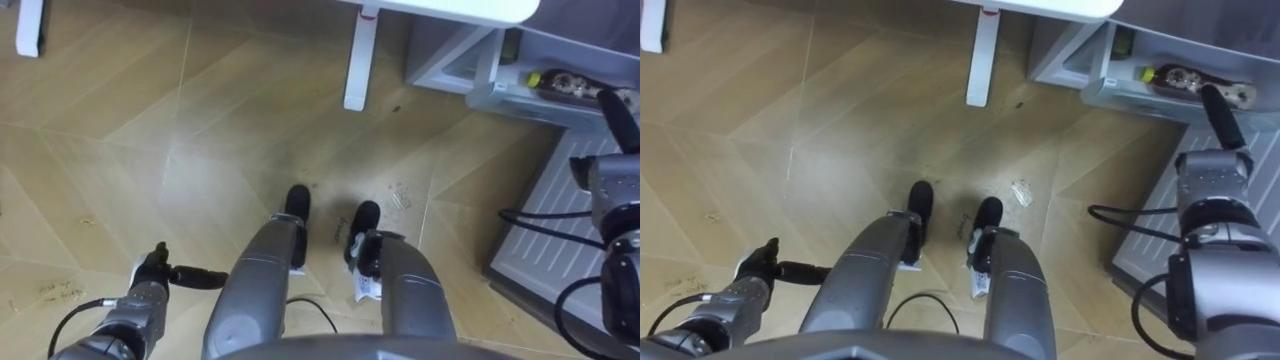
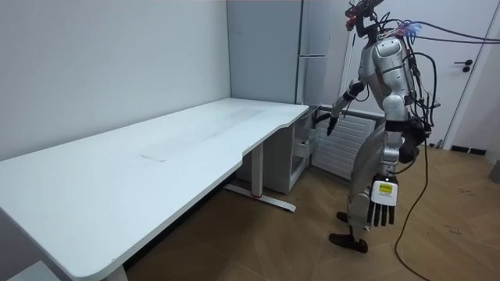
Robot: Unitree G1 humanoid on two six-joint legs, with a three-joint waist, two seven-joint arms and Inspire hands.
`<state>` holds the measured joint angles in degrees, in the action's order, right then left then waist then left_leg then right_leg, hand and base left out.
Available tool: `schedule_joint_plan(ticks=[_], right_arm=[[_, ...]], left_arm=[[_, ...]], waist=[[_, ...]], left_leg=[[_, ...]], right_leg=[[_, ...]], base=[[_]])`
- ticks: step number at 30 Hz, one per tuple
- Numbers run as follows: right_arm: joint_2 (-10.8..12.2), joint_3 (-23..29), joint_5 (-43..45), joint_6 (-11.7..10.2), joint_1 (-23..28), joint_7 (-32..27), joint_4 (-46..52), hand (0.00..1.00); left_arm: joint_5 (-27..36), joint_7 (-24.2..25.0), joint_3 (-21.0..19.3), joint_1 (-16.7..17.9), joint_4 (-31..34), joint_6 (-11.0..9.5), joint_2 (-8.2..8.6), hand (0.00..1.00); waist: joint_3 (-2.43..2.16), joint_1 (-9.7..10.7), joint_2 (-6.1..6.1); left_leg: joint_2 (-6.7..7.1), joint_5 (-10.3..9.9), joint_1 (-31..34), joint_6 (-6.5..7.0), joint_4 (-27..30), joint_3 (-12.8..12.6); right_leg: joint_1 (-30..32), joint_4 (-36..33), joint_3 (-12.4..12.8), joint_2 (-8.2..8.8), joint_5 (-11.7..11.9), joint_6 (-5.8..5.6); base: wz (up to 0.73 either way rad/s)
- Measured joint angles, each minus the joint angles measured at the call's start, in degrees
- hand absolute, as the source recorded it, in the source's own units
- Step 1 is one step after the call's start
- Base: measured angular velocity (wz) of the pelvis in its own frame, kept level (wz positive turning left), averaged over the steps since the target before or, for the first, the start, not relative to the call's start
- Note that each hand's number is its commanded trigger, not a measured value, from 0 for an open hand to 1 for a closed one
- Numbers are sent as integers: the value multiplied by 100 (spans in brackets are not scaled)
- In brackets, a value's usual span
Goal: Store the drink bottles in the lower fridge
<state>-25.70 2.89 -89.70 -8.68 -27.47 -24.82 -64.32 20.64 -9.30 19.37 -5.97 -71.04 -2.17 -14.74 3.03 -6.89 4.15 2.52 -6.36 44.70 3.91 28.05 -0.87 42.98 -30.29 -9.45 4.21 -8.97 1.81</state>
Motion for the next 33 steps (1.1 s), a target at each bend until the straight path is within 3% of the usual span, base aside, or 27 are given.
schedule_joint_plan(ticks=[17, 26, 30, 33], right_arm=[[280, -166, -473, 26, -9, 1103, -143, 0], [361, -165, -689, 263, -5, 1721, -244, 0], [365, -170, -733, 338, -6, 1932, -263, 0], [363, -170, -761, 348, 4, 2127, -316, 0]], left_arm=[[2, 8, -3, -7, -2, -87, -65, 0], [1, 30, 7, -7, -3, -27, -73, 0], [1, 37, 70, -7, -6, 3, -113, 0], [0, 37, 114, -10, -59, 16, -146, 0]], waist=[[16, 27, 28], [30, 29, -10], [49, 19, -66], [56, -5, -100]], left_leg=[[16, -22, 69, -21, -31, -57], [21, -37, 166, -18, 42, -26], [8, -152, 307, -15, 295, -20], [10, -429, 579, -4, 838, -29]], right_leg=[[162, -142, 40, 68, -92, 21], [217, -160, -23, 57, -93, 28], [322, -341, -19, 55, -163, 27], [575, -895, 1, 94, -413, 23]], base=[[-1], [1], [-1], [-1]])
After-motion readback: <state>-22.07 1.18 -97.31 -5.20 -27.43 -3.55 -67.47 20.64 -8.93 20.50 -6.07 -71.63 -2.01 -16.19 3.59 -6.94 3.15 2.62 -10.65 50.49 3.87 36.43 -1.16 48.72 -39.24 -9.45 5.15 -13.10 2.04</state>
